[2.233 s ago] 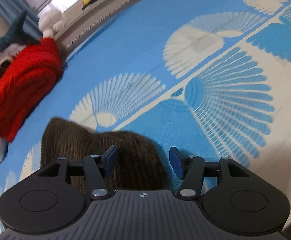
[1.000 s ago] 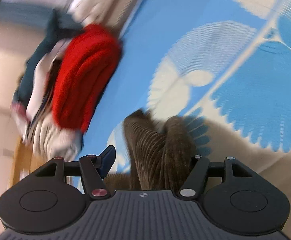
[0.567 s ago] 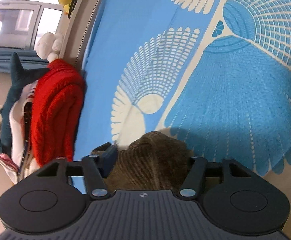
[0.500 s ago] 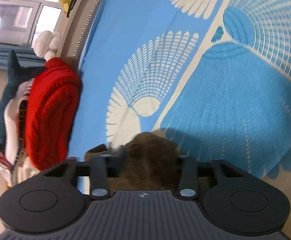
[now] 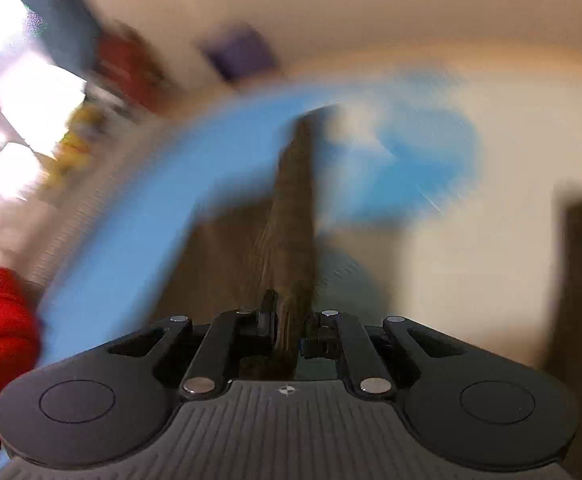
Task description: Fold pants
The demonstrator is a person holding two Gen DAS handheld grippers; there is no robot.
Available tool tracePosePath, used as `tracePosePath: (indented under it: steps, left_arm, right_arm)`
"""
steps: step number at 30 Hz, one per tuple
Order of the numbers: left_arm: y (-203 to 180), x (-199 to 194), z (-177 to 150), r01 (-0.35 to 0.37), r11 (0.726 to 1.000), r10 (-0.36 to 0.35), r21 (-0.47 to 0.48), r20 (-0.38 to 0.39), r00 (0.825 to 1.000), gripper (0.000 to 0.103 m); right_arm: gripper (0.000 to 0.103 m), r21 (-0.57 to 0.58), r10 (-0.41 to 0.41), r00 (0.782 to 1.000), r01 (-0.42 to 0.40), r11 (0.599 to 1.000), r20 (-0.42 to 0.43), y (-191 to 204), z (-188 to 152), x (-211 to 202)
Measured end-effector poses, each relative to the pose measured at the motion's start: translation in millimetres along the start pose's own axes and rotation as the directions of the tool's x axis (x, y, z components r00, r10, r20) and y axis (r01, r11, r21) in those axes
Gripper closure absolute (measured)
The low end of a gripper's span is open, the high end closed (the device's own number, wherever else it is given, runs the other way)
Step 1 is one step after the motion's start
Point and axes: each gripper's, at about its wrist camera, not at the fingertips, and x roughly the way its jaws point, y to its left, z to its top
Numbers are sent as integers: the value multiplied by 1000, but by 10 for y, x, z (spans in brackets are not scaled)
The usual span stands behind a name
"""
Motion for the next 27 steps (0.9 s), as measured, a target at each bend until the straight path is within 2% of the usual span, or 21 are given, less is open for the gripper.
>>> tracePosePath:
  steps: [2,4,7,9,12,13,14,15,17,19,20,21,23,24,25,27]
  left_arm:
    - [-21,-8,-3,-8,1000,8,15,3,1000,90]
    - [-45,-19,1,-10,1000,10,30,4,1000,89]
    - [-57,-26,-6,-3,999,2,40,10,1000,89]
    - [-34,-24,0,29,998,-30,50,15,999,89]
    - [-29,-56,-32,118,990,-120,79,22,992,84]
    - [-47,-74,-46,161,981,-164,106,16,986,79]
    - [-78,-88,-63,197,971,-200,139,4,980,69]
    - [-103,-111,-87,221,961,-224,166,-1,974,66]
    - [-72,-166,-98,269,947,-273,173,-3,962,58]
    - [61,-265,-84,362,918,-366,161,-4,931,48]
    - [162,-343,-74,409,899,-416,159,8,909,44]
    - [261,-412,-69,435,887,-444,157,25,896,42]
    - [534,-543,-63,465,876,-476,131,81,875,38]
    - [723,-592,-61,459,883,-468,95,120,876,38]
    - [906,-615,-58,438,897,-441,49,153,885,38]
    - [1394,-583,-80,375,922,-352,-94,200,915,38]
  right_arm:
    - [89,100,-12,997,19,995,-76,-264,55,172]
    - [90,123,-19,998,26,992,-62,-401,120,209]
    - [89,98,-9,999,14,995,-53,-443,246,222]
    - [96,76,-7,999,10,997,-47,-443,326,202]
    - [97,43,-29,1000,29,999,-1,-497,457,70]
    - [97,24,-60,998,59,998,36,-508,497,10]
    - [97,22,-109,991,107,994,80,-541,521,-42]
    - [97,41,-167,980,163,986,109,-599,543,-85]
    - [97,75,-251,962,244,967,105,-732,580,-71]
    - [94,82,-262,964,258,963,44,-840,611,14]
    - [91,86,-267,963,263,961,43,-859,627,-2]
    - [88,85,-282,957,276,957,64,-844,644,-56]
    - [74,57,-282,953,277,959,108,-753,662,-182]
    - [63,34,-271,953,269,963,135,-670,668,-275]
    - [60,18,-252,956,252,967,152,-591,668,-370]
    - [60,-38,-156,971,165,986,179,-418,686,-571]
